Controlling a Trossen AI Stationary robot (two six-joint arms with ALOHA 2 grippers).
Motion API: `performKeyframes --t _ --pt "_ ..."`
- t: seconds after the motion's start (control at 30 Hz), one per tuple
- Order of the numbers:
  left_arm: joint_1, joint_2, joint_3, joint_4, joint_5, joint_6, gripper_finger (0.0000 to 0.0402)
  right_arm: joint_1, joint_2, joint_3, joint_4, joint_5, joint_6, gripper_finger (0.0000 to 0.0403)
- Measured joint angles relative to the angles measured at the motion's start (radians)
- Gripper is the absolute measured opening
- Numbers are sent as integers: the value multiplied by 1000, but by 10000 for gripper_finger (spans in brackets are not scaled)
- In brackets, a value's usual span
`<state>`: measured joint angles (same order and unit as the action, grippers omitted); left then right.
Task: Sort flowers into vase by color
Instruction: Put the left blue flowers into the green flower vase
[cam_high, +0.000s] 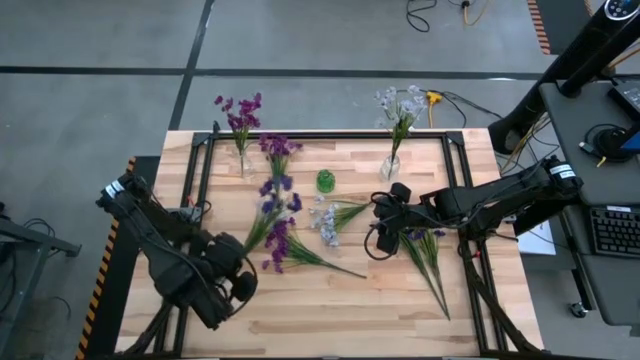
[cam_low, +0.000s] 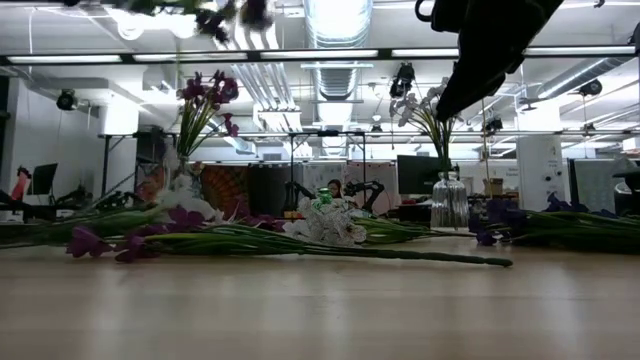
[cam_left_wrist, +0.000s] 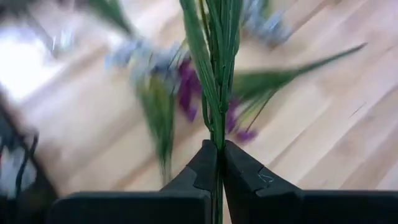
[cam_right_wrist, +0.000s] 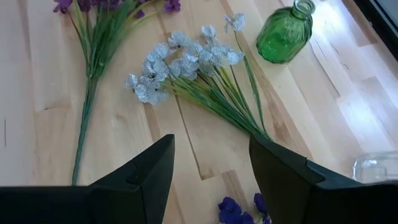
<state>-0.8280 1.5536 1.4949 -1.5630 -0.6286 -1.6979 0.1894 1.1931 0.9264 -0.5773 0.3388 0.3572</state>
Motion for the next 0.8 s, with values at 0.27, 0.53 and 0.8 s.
performKeyframes --t 0.27,0.53,0.8 --pt "0 -1 155 8 -224 216 0 0 0 0 30 0 -20 201" --pt "1 -4 211 116 -446 533 0 0 0 -44 223 -1 -134 201" --pt "39 -5 171 396 -431 973 0 0 0 -146 529 -2 -297 201"
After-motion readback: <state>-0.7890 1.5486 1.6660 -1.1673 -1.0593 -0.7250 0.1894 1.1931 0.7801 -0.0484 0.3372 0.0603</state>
